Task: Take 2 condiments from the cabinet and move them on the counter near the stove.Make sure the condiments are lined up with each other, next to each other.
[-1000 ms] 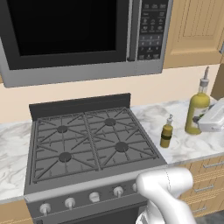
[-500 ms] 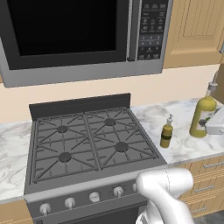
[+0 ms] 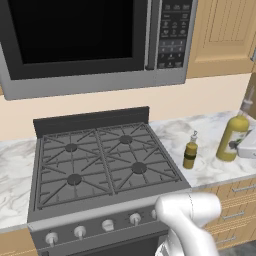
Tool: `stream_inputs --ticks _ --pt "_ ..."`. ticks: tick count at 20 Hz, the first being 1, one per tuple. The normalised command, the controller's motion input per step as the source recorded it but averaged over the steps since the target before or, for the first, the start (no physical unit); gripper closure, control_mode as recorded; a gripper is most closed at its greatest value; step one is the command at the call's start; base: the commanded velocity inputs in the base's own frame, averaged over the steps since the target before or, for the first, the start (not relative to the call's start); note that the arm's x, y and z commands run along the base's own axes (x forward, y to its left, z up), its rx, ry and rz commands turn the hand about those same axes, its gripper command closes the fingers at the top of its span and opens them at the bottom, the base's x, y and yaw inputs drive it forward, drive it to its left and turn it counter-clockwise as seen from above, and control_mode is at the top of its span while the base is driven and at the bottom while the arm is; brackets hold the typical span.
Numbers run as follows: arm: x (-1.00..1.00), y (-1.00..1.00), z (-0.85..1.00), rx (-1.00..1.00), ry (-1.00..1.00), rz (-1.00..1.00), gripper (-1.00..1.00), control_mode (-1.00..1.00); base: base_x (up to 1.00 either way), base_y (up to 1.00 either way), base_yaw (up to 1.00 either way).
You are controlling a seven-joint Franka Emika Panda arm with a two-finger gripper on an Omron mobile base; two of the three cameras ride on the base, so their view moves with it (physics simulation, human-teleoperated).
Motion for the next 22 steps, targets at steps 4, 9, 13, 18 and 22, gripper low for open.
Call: stream_inputs --ticks 4,9,13,18,22 --pt "0.0 -0.09 -0.19 0.0 0.0 0.02 1.0 -1.0 0.0 0.0 0.0" --pt "0.0 -0.22 -0.3 0.0 0.0 0.01 1.0 -1.0 0.0 0.0 0.0" --pt "0.0 -0.24 -0.38 0.0 0.0 0.03 1.0 -1.0 0.0 0.0 0.0" --pt "0.02 -0.23 -0.38 0.0 0.0 0.03 1.0 -1.0 0.0 0.0 0.0" --pt "0.1 -0.23 -0.39 0.0 0.0 0.04 1.0 -1.0 0.0 0.0 0.0"
